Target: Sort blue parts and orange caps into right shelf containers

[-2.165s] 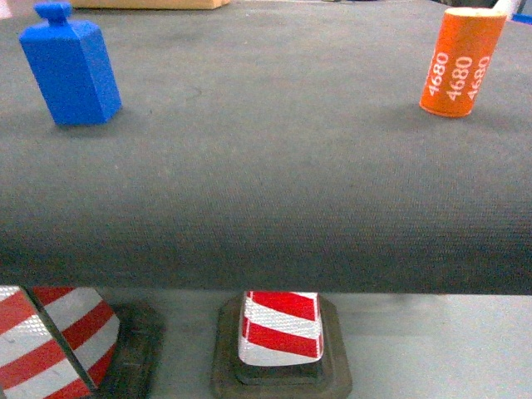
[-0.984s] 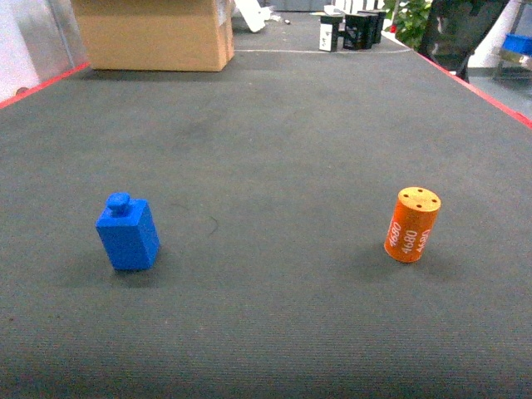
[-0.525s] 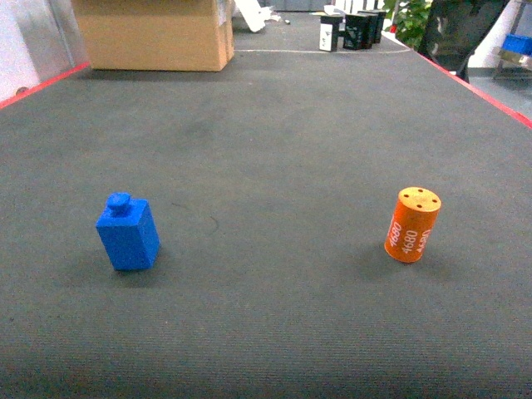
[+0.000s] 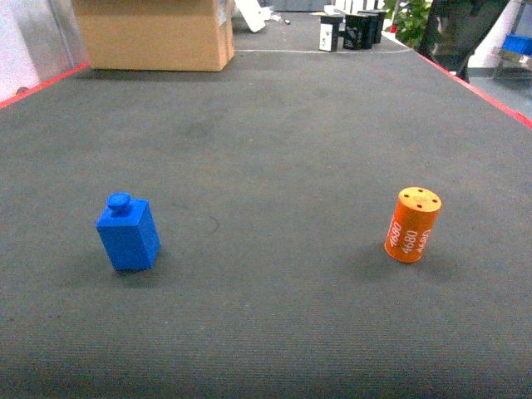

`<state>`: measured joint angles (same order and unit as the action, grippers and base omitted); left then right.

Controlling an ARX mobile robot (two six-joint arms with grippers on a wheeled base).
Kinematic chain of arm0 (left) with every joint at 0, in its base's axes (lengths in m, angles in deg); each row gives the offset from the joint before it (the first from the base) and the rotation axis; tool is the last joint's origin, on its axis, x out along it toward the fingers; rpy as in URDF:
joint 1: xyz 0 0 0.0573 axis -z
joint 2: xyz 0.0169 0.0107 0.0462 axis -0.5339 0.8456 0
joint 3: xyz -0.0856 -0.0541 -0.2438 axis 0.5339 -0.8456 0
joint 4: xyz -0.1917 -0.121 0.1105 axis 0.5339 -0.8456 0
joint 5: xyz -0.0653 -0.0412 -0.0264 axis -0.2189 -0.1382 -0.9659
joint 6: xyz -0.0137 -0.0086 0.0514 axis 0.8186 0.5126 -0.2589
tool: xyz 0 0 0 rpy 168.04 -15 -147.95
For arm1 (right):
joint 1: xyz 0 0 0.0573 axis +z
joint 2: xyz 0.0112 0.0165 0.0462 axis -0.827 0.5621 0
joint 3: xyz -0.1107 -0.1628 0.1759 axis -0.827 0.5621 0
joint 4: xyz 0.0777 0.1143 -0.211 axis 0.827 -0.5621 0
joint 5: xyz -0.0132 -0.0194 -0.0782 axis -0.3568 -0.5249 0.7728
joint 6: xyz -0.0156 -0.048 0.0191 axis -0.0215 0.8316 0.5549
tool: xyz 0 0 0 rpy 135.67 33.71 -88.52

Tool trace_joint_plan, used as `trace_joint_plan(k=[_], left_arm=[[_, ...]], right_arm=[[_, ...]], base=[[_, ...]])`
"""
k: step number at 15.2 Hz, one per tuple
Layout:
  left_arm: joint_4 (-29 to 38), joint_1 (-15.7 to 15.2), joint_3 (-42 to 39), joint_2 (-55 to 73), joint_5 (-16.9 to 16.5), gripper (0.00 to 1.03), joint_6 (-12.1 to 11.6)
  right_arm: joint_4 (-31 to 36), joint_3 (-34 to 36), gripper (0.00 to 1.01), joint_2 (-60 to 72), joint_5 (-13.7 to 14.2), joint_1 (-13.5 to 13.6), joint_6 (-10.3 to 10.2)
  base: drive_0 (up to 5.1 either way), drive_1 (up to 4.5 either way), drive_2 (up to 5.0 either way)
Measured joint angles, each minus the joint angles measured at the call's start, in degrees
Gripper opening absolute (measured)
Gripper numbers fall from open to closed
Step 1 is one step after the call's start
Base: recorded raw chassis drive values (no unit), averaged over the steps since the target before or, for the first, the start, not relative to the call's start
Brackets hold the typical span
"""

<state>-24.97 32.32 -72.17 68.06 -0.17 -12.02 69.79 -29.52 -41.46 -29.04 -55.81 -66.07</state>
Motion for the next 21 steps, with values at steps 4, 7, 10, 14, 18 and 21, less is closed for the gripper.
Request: trace_joint_plan(k=[4,7,10,14,18,21], left_arm=[[0.0,0.0,0.0,0.0,0.0,0.98,-0.02],[0.0,0.0,0.0,-0.02,0.0,0.98,-0.02],[0.0,0.0,0.0,0.0,0.0,0.98,-0.02],[0.0,0.0,0.0,0.0,0.0,0.98,0.0],[0.0,0.0,0.0,0.0,0.0,0.98,0.0],[0.0,0.0,0.0,0.0,0.0,0.98,0.0]], right_arm=[[0.0,0.0,0.98,0.0,-0.02,0.0,0.0],[0.0,0.0,0.98,0.0,-0.02,0.0,0.0],[0.0,0.0,0.98,0.0,-0.02,0.0,0.0],[0.0,0.0,0.98,0.0,0.0,0.0,0.0],[0.0,0.0,0.98,0.0,0.0,0.0,0.0],[0.0,0.0,0.98,0.0,0.0,0.0,0.0]], base=[[0.0,0.0,0.0],[0.0,0.0,0.0],[0.0,0.0,0.0],[0.0,0.0,0.0],[0.0,0.0,0.0],[0.0,0.0,0.0]])
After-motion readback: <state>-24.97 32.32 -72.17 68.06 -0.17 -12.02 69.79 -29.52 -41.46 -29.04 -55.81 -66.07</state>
